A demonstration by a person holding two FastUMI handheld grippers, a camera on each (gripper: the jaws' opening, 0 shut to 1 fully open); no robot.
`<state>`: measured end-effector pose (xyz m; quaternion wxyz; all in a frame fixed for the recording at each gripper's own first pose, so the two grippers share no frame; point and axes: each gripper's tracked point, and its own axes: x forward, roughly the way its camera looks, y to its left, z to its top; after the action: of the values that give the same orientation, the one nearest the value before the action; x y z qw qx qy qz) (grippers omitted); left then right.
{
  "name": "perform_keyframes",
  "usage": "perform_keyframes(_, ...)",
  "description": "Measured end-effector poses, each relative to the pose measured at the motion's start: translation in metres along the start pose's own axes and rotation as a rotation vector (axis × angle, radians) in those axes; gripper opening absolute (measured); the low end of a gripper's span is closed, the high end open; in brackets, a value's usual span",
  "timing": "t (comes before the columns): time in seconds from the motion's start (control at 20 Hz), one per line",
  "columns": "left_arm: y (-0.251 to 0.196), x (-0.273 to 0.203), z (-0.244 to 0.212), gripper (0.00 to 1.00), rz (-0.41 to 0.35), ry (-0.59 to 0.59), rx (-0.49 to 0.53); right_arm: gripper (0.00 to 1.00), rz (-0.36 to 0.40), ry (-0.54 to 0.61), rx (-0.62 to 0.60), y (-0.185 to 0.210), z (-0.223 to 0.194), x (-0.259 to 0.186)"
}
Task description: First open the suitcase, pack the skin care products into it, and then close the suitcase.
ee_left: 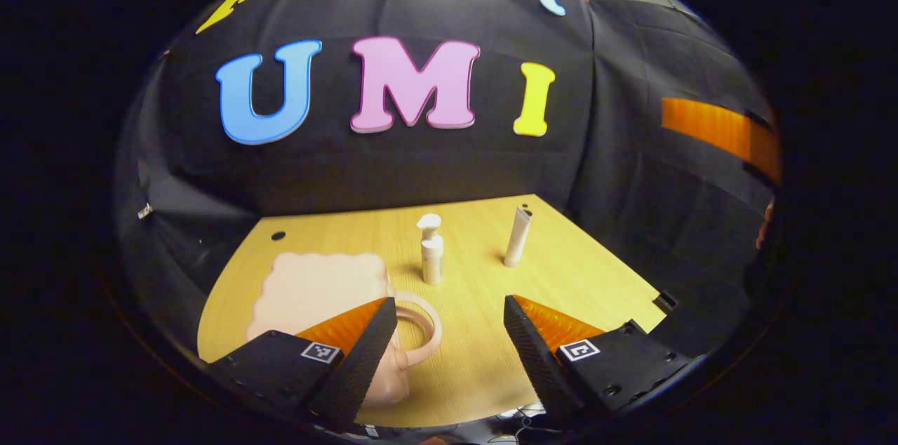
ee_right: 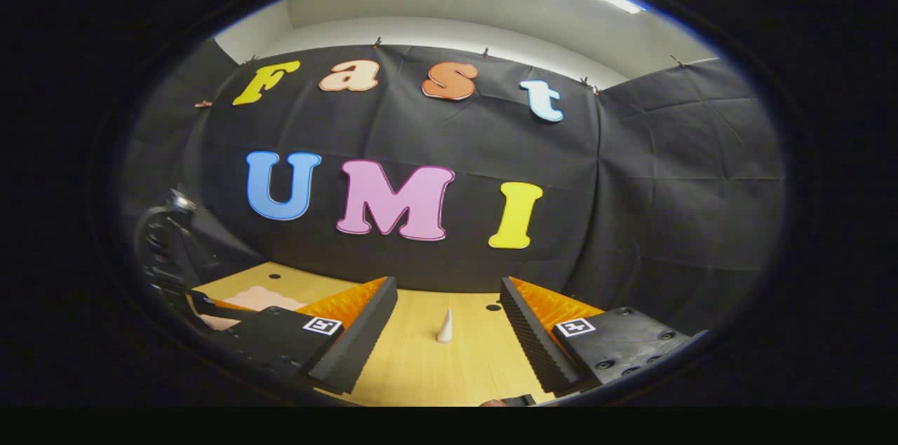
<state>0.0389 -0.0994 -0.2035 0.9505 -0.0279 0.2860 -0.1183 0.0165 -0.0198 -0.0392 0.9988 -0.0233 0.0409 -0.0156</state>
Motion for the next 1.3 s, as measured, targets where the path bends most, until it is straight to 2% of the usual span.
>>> perform_keyframes(0.15,0.006,0.041,-0.046,0.98,0.030,0.215,-0.088,0.95,0.036,0.024,-0.010,-0.010,-0.016,0.010)
perform_keyframes(0.3,0.014,0.081,-0.069,0.95,0.082,0.360,-0.137,0.94,0.037,0.051,-0.027,-0.037,-0.044,0.028)
perform_keyframes(0.55,0.021,0.119,-0.072,0.92,0.165,0.460,-0.112,0.94,0.059,0.206,0.090,-0.077,-0.112,0.068)
perform_keyframes(0.85,0.027,0.146,-0.088,0.93,0.226,0.572,-0.134,0.95,0.063,0.324,0.216,-0.111,-0.162,0.114)
perform_keyframes(0.9,0.027,0.149,-0.087,0.92,0.229,0.570,-0.120,0.95,0.059,0.336,0.229,-0.116,-0.167,0.118)
perform_keyframes(1.0,0.016,0.157,-0.085,0.89,0.175,0.574,-0.085,0.95,0.039,0.347,0.258,-0.127,-0.174,0.124)
perform_keyframes(1.05,0.016,0.158,-0.086,0.84,0.168,0.590,-0.054,0.93,0.025,0.353,0.276,-0.132,-0.176,0.126)
perform_keyframes(1.15,0.025,0.157,-0.089,0.36,0.173,0.605,-0.020,0.93,0.011,0.368,0.312,-0.135,-0.180,0.128)
perform_keyframes(1.2,0.023,0.155,-0.088,0.18,0.159,0.609,-0.050,0.92,0.005,0.374,0.320,-0.135,-0.181,0.129)
perform_keyframes(1.3,0.019,0.150,-0.075,0.15,0.126,0.601,-0.131,0.92,-0.004,0.375,0.319,-0.135,-0.180,0.130)
